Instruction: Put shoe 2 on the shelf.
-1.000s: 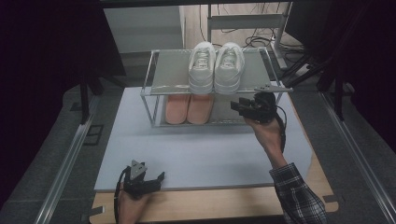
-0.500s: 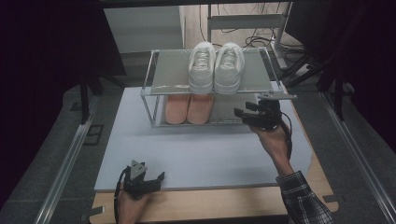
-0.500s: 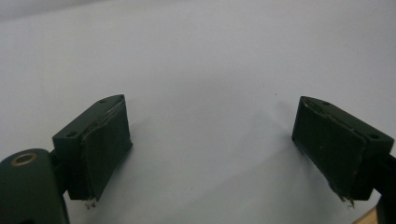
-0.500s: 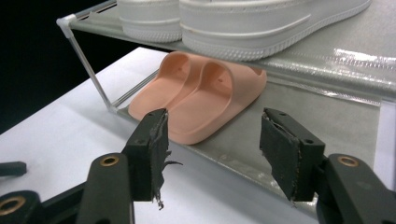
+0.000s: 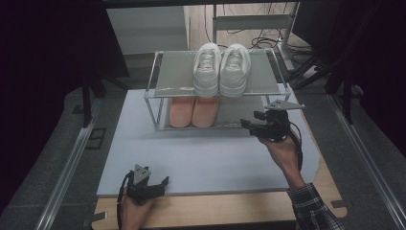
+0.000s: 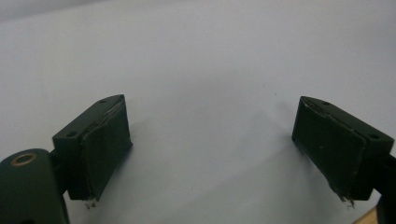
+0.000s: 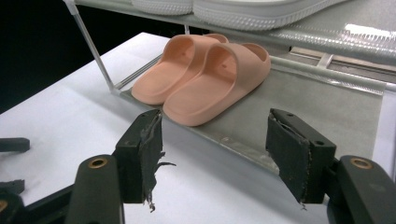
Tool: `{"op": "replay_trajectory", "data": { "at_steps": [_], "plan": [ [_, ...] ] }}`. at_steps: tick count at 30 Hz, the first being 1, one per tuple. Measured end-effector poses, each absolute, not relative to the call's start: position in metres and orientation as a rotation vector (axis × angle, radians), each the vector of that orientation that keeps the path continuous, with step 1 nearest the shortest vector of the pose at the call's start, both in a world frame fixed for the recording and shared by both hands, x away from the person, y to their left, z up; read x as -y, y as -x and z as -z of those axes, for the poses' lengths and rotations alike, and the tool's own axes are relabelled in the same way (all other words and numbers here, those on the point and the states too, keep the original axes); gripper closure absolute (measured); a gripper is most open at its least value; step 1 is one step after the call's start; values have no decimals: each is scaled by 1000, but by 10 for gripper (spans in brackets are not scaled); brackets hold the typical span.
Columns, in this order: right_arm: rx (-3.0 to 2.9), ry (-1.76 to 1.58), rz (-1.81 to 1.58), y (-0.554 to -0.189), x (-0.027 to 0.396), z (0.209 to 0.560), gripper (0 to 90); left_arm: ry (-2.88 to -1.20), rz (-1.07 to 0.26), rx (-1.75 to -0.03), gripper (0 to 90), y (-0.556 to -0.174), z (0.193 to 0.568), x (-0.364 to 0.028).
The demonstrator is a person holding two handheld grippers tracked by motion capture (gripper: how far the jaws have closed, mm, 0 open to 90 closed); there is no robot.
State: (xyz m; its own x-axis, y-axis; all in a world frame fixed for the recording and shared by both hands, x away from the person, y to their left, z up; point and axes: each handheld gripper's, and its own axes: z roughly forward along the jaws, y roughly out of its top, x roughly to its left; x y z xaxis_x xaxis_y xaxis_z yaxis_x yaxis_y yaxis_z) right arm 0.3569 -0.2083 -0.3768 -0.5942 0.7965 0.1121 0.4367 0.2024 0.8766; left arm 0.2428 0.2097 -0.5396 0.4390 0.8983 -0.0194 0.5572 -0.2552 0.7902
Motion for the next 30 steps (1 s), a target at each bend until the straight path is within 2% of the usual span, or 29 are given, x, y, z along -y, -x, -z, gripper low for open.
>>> {"op": "replay_trajectory", "data": {
  "at_steps": [30],
  "plan": [
    [-2178, -1160, -1279, -333, 229, 404, 291, -1938, -578, -1228, 114, -243, 540, -209]
  ]
}}
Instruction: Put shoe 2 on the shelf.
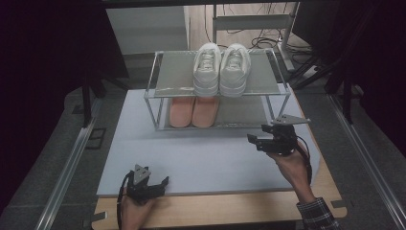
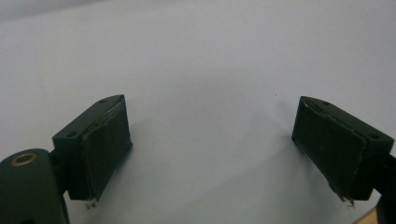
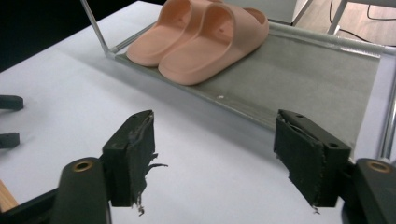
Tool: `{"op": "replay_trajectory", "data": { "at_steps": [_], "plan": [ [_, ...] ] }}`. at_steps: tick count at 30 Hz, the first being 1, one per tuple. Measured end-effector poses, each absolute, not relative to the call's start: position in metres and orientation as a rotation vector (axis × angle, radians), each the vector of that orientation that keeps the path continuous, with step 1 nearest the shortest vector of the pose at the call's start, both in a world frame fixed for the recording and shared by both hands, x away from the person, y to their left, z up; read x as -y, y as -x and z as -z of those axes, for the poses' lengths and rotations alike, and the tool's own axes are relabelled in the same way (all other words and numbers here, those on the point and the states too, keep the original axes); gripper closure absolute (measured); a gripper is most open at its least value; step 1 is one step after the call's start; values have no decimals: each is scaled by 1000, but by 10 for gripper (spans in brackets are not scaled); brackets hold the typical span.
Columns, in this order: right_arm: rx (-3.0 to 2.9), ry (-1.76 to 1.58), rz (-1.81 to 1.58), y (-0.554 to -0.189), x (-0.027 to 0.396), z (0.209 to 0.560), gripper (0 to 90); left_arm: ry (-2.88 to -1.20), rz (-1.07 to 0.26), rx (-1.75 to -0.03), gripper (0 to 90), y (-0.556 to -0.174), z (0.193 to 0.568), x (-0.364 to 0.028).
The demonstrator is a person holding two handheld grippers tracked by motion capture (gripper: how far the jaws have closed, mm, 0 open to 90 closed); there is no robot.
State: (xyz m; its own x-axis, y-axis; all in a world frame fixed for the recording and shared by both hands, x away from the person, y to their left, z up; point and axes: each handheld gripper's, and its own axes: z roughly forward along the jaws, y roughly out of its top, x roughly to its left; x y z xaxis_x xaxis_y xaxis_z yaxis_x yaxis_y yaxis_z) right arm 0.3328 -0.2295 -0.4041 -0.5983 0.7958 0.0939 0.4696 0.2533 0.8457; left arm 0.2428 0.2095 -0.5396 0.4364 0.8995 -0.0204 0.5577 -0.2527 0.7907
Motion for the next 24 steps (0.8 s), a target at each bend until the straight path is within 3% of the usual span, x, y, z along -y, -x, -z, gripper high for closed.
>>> {"op": "replay_trajectory", "data": {
  "at_steps": [24],
  "plan": [
    [-2218, -1196, -1191, -310, 248, 438, 208, -1936, -575, -1230, 114, -243, 540, -209]
  ]
}}
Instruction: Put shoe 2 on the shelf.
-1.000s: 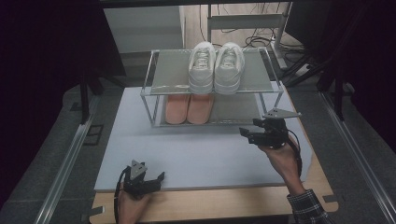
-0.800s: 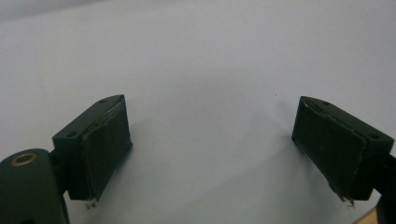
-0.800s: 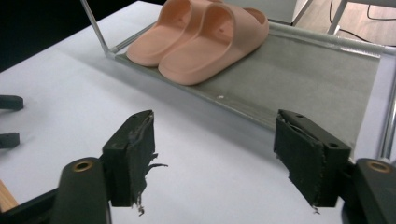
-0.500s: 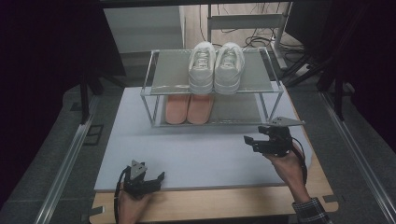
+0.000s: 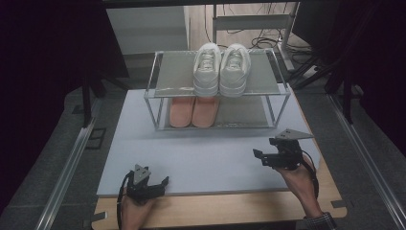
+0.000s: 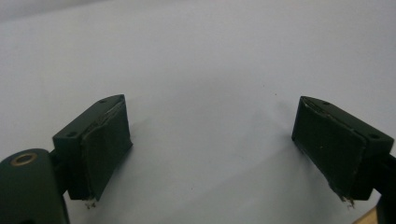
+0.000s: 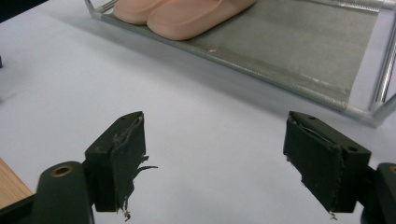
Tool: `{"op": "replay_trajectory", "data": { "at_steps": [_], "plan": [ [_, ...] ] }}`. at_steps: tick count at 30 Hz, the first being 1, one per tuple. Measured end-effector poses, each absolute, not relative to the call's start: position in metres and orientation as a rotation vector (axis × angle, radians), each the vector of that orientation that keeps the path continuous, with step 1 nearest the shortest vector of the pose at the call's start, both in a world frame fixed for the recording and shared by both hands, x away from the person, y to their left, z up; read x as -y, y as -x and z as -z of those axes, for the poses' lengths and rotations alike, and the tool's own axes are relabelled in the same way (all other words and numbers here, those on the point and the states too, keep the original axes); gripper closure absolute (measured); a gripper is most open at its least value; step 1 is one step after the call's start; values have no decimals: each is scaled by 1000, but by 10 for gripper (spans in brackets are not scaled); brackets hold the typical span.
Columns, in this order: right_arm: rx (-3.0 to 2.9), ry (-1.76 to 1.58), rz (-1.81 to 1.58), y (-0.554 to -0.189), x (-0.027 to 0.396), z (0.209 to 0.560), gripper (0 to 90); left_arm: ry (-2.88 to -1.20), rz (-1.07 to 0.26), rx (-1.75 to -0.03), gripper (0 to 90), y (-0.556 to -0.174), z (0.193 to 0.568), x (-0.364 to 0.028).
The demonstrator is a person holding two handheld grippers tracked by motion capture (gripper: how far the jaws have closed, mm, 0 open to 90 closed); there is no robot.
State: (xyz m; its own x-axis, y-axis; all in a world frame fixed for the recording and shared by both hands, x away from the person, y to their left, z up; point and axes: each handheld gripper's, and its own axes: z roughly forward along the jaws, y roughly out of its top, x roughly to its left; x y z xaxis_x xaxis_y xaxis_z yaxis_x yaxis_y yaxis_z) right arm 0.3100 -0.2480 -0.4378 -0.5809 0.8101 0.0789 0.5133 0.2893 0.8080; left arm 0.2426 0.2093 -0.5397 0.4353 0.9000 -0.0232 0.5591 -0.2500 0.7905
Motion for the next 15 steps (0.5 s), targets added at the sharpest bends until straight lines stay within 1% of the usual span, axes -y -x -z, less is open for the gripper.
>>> {"op": "replay_trajectory", "data": {
  "at_steps": [15],
  "plan": [
    [-2237, -1172, -1112, -295, 253, 454, 163, -1938, -576, -1230, 115, -243, 540, -209]
  ]
}}
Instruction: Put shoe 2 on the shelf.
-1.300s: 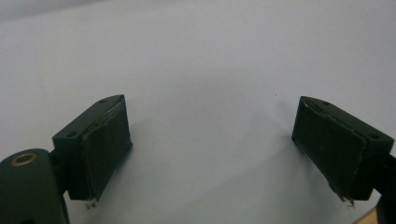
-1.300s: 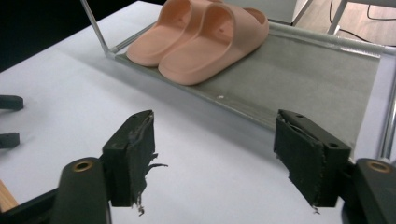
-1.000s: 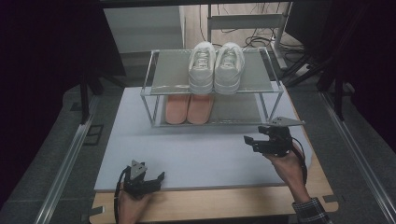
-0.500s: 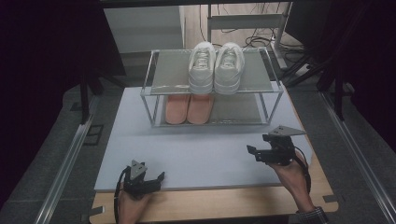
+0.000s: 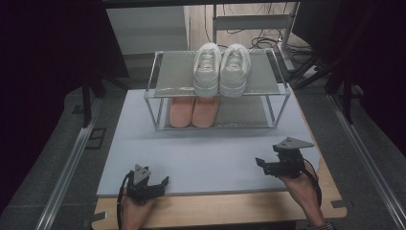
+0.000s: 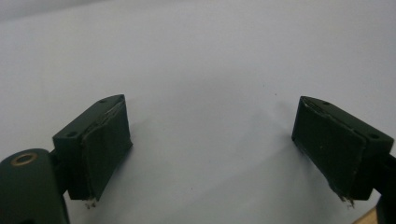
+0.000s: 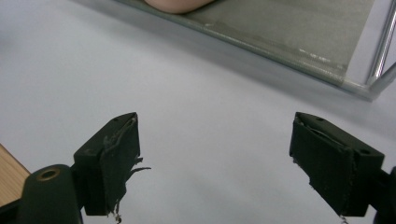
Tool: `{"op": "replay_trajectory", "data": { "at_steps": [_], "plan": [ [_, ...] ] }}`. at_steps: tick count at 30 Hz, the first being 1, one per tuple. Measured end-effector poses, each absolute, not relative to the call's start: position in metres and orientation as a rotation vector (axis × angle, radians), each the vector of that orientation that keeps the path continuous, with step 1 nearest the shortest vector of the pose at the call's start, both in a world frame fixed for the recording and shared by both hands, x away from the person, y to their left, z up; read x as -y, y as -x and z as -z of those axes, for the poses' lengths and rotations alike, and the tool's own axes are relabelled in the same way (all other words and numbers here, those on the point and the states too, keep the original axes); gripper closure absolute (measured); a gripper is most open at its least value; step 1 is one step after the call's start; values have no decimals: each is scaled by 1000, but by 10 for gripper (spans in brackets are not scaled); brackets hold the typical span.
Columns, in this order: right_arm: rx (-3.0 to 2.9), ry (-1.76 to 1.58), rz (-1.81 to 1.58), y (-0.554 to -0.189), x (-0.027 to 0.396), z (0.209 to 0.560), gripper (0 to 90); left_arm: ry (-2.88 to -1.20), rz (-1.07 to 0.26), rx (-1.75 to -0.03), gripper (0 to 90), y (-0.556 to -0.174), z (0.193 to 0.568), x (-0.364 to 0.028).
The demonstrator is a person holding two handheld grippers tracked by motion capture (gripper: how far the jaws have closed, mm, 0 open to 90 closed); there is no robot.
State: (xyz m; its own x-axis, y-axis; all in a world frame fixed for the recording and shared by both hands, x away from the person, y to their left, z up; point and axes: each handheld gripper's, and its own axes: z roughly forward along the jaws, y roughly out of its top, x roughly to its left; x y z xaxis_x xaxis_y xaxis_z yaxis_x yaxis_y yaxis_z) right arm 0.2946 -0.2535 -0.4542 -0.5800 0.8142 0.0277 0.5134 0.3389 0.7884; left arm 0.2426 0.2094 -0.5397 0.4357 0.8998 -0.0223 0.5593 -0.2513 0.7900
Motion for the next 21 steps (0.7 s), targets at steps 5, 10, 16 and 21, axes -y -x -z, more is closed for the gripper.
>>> {"op": "replay_trajectory", "data": {
  "at_steps": [5, 10, 16, 21],
  "plan": [
    [-2249, -1176, -1098, -291, 253, 464, 162, -1937, -576, -1230, 115, -243, 540, -209],
    [-2266, -1187, -1090, -287, 251, 478, 156, -1938, -576, -1230, 115, -243, 540, -209],
    [-2275, -1171, -1071, -283, 247, 493, 153, -1938, -576, -1230, 115, -243, 540, -209],
    [-2279, -1149, -1053, -279, 244, 502, 152, -1937, -576, -1230, 115, -243, 540, -209]
  ]
}}
